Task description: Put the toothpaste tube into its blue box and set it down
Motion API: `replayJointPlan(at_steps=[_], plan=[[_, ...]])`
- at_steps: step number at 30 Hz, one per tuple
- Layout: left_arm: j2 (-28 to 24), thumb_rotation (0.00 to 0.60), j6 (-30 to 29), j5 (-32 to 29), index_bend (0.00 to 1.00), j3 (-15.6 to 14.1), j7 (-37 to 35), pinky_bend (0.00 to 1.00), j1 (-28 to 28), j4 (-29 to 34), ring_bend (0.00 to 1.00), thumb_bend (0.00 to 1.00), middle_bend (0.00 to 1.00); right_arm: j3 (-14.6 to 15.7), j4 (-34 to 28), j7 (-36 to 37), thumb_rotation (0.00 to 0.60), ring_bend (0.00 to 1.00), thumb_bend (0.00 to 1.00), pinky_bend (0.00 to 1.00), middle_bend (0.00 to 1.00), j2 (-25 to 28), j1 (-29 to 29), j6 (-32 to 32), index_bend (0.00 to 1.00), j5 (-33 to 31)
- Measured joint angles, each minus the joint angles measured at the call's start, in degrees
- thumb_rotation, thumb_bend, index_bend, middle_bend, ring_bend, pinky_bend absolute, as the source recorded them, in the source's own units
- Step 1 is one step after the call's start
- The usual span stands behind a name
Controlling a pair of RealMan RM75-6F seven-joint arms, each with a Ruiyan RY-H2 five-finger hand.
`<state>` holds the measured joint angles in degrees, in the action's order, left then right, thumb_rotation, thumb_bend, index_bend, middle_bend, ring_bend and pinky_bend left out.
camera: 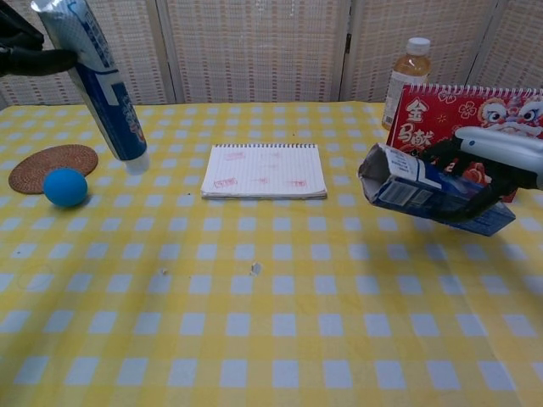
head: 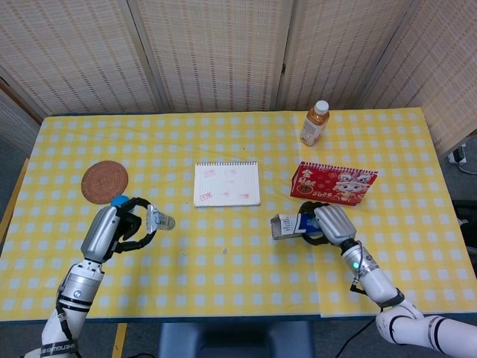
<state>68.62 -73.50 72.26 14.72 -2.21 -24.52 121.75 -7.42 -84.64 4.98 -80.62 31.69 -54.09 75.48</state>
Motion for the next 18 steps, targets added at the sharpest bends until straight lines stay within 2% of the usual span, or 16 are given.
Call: replayJointPlan(at_steps=[6,10,14,18], plan=[[-1.8,0.6,-0.3,-1.0,0.99,1.8,0.1,1.0,-0.5,2.9,1.0,0.51,1.0,-0.4,-1.7,6.9,0.6,0.34,0.3,0.36,0.32,0.4,-0.4,-1.5,0.51,2.8],[-2.5,0.6,0.1,-2.3,0.99,2.7,0.2,1.0,-1.1,4.3,1.0,0.51,1.0,-0.3,-0.9,8.8,0.6,0.34,0.3,0.36,0.32,-1.1,-0.2,-1.7,0.51,3.7],[-3.6,0.6,0.9,-5.0,0.99,5.8,0.2,1.0,-2.6,6.6,1.0,0.51,1.0,-0.9,0.9,11.0,0.6,0.33,0.3,0.36,0.32,-4.1,0.8,-1.8,0.51,4.2],[-4.1,0.6,1.1,-8.1,0.99,6.8,1.3,1.0,-4.0,9.9,1.0,0.52,1.0,-2.0,4.5,15.1,0.6,0.34,0.3,0.36,0.32,-9.2,1.8,-2.4,0.51,4.5]])
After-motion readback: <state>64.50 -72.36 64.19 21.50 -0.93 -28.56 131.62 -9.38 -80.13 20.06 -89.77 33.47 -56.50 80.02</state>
